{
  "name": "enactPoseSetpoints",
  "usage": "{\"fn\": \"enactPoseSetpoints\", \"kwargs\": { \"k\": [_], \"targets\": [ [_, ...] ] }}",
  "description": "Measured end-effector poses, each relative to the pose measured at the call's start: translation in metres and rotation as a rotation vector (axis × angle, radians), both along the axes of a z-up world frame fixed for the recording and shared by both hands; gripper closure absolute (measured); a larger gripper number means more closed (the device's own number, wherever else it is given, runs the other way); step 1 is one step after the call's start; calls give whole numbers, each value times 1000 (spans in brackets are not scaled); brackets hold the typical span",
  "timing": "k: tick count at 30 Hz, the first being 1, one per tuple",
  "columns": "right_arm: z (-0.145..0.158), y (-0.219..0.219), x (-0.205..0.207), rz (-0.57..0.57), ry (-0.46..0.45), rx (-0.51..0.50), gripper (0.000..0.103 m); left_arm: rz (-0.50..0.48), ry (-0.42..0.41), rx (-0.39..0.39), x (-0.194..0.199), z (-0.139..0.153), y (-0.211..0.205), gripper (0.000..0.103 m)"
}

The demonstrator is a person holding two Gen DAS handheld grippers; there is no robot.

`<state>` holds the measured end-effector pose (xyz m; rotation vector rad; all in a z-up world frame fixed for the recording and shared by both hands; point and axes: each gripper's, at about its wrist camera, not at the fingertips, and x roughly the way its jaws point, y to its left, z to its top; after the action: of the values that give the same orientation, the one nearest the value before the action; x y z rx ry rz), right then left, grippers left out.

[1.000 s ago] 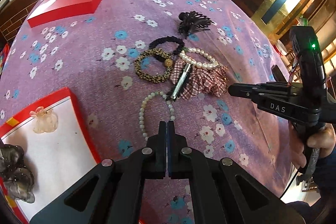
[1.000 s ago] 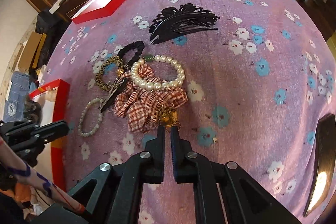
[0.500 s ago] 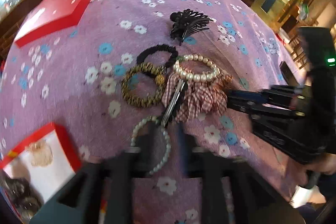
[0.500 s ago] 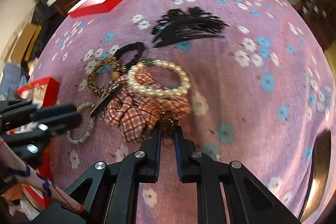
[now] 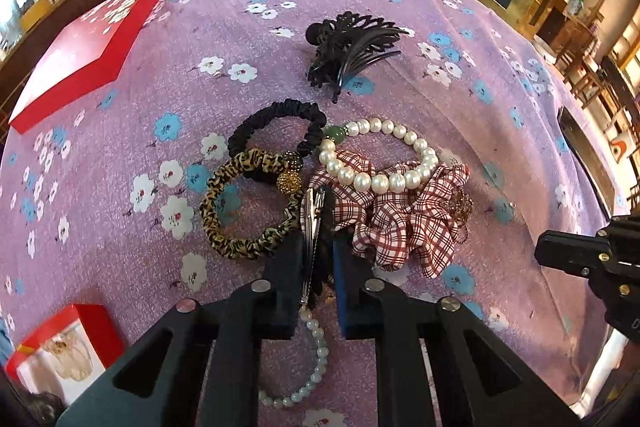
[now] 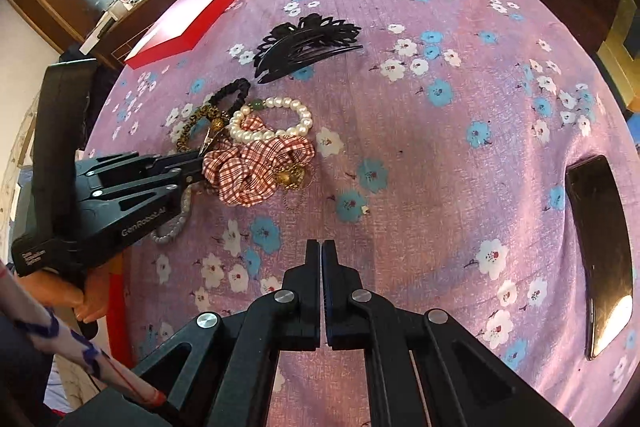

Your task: Organize jewelry

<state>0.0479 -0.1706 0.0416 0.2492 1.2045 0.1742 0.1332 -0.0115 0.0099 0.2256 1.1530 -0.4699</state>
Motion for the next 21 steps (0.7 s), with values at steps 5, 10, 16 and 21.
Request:
{"fn": "enactPoseSetpoints", "kwargs": {
  "k": [5,10,16,21],
  "targets": [
    [-1,13,16,56,-16,-30,101,3,7,-42,-19,10,9,96],
    [-10,24,34,99,-8,-58,85,17,9,-79,-37,23,19,96],
    [-18,28,45,126,-12,-61,79,46,8,-99,-53,33,31,96],
    [-21,43,47,188,-13,-89,79,67,35,-107,-63,31,38,96]
  ]
}}
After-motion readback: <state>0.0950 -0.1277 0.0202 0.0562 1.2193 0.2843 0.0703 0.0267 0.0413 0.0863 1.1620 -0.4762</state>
